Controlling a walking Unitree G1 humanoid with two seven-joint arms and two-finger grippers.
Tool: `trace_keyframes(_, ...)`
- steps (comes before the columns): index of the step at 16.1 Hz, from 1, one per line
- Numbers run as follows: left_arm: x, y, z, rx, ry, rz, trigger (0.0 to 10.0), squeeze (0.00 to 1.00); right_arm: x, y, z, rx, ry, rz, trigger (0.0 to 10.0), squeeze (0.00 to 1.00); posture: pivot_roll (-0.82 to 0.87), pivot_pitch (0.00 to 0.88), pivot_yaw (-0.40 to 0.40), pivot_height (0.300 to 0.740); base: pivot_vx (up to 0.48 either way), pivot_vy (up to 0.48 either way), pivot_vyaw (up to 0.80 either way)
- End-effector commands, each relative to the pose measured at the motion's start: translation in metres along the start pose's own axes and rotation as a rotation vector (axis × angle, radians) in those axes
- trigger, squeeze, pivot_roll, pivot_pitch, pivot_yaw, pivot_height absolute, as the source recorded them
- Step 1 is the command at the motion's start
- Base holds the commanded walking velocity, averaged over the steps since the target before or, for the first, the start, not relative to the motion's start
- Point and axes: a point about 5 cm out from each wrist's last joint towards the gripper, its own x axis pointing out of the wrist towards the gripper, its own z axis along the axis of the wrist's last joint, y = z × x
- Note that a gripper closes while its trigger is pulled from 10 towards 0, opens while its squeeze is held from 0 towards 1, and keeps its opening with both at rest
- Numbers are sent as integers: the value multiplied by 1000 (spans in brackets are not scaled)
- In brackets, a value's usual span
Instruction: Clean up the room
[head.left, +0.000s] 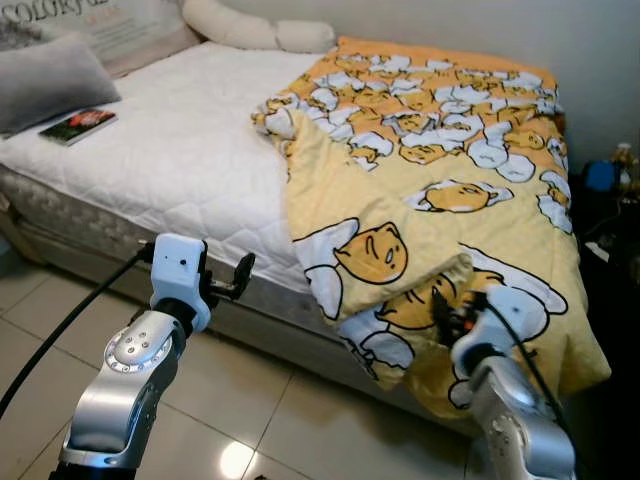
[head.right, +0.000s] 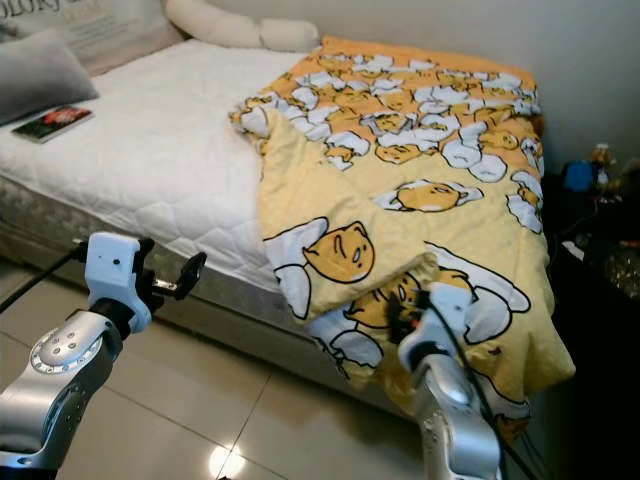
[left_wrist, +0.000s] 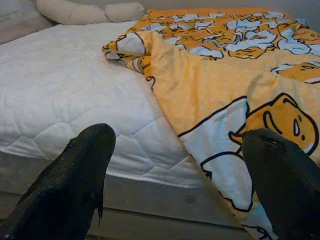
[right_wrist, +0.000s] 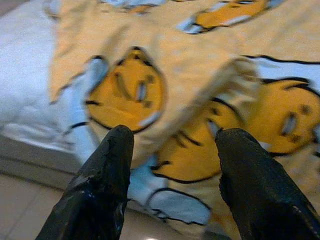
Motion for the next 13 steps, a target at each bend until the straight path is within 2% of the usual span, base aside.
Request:
trace_keyframes(1,2,-1,3,14,-12,-15,10000,0,2,-1,5,1,-8,6,10000,0,19,0,31,740,0,0,0)
trace_keyframes(3,2,-2,4,3,-21,-12,10000,0,2,-3,5,-5,0,9,10000,0,22,0,29,740,0,0,0)
trace_keyframes(8,3,-1,4,-5,-21,-13,10000,0,5,-3,8,-85,20,75,10000,0,24,0,28,740,298,0,0)
trace_keyframes(10,3,-1,4,-4,-19,-16,10000,0,7,-5,9,-134,23,60,10000,0,24,0,27,740,322,0,628)
trace_keyframes(12,3,-2,3,-4,-16,-20,10000,0,7,-5,9,-123,21,65,10000,0,24,0,27,740,0,0,800)
trace_keyframes(13,3,-3,2,-4,-14,-23,10000,0,7,-5,9,-105,13,65,10000,0,23,0,28,740,326,0,0)
